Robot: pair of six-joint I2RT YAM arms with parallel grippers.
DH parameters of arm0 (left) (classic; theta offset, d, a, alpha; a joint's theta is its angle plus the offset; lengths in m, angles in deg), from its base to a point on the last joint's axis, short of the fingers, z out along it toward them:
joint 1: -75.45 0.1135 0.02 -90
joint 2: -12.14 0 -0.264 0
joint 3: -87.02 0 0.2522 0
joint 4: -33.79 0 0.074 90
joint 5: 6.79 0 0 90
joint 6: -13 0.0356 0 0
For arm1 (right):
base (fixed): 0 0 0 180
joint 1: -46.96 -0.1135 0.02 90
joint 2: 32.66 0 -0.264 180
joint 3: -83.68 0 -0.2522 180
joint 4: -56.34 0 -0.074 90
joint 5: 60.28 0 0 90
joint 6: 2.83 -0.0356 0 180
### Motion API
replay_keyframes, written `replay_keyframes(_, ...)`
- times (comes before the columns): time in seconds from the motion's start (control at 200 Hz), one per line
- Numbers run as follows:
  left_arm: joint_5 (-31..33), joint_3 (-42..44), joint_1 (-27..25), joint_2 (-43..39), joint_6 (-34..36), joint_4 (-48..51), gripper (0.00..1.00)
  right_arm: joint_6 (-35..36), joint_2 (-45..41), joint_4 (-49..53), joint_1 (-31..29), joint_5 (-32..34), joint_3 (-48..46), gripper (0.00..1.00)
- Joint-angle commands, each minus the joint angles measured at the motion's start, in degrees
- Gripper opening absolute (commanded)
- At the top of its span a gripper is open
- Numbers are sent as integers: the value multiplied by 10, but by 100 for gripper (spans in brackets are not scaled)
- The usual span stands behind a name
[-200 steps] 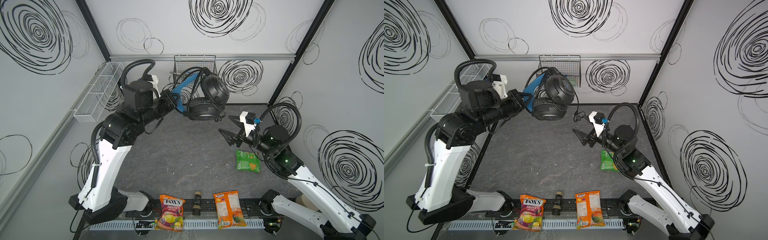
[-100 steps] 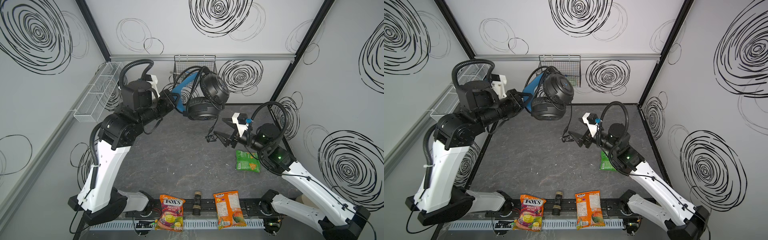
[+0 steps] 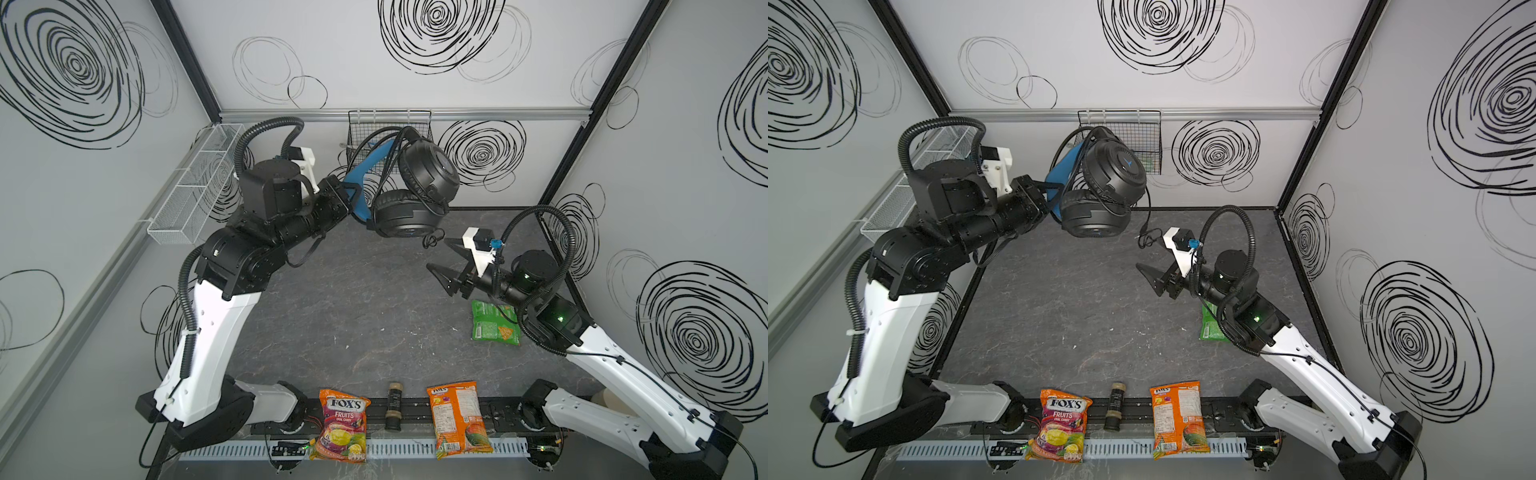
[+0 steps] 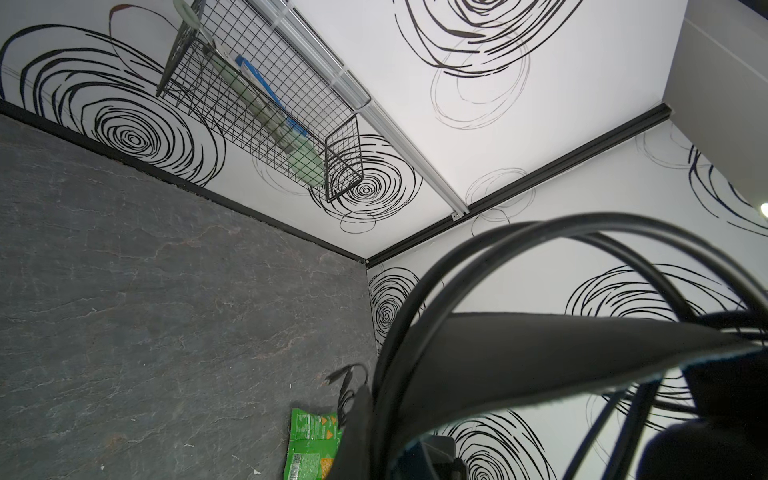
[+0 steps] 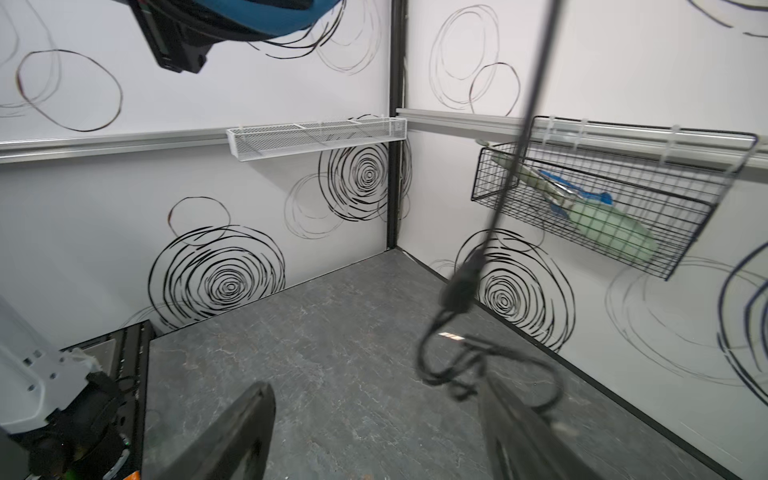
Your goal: Wrap the headphones
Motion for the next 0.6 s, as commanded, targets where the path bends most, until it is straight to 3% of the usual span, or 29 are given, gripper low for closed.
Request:
replay_keyframes(0.0,-11,-13,-1,-12,-26,-76,0,4,9,-23,0,22,17,80)
replay_keyframes(0.255,-8,-8,-2,-17,-26,-72,0,-15,28,-73,-14,-61,2,80)
replay_keyframes(0.595,-13,-5,-1,-17,-27,-79,0,-14,32,-44,-44,-125,9,80)
